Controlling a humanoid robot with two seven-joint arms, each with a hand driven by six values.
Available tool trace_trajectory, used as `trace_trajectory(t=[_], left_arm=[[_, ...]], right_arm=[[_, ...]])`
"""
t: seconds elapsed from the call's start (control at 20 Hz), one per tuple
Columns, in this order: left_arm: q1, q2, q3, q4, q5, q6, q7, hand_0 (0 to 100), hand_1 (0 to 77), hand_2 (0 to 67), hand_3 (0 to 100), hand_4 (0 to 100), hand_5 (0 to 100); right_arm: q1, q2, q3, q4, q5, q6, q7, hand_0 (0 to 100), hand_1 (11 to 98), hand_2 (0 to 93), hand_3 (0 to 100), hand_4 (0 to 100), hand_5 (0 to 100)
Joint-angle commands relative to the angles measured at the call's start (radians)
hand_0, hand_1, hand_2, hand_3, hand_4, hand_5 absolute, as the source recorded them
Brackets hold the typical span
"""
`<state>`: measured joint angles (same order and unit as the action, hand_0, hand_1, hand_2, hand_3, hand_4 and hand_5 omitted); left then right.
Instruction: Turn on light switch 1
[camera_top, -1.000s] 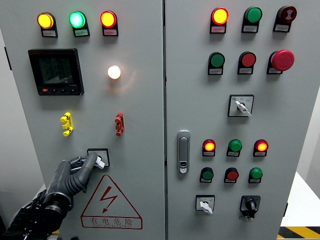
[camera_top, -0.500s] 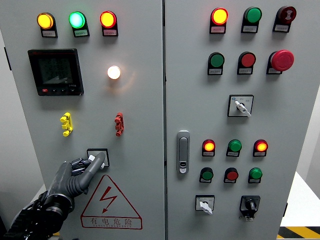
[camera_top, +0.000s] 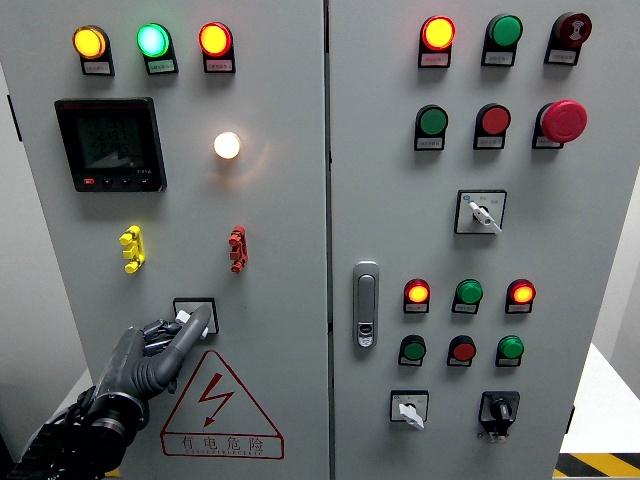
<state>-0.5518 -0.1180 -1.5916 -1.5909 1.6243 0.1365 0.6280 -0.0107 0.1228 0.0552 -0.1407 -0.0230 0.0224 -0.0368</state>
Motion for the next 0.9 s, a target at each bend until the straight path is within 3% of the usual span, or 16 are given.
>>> trace_trajectory(t=[0.0,0.45,0.7,0.85], left_arm=[[0.01,0.0,-0.001,-0.003,-0.017,0.0,-0.005,0,42.6,46.0,100,100,100],[0.09,0.001,-0.001,-0.026,-0.04,0.0,-0.071,0,41.0,44.9,100,100,100],[0.19,0.011,0.022,-0.038,-0.069,-0.001,-0.09,0,38.3,36.6,100,100,100],[0.281,0.026,0.062,-0.037,-0.124,-0.001,-0.103,0,38.6,32.4,97,100,100]], right_arm=[[0.0,-0.0001,-0.002,0.0,0.0,0.001,0.0,0,19.7,0.0,20,19,11],[0.0,0.0014,-0.002,0.0,0.0,0.001,0.0,0,19.7,0.0,20,19,11],[0.0,-0.0001,0.0,0.0,0.0,0.001,0.0,0,19.7,0.0,20,19,11],[0.0,0.0015,0.0,0.0,0.0,-0.001,0.0,0,19.8,0.0,20,19,11]])
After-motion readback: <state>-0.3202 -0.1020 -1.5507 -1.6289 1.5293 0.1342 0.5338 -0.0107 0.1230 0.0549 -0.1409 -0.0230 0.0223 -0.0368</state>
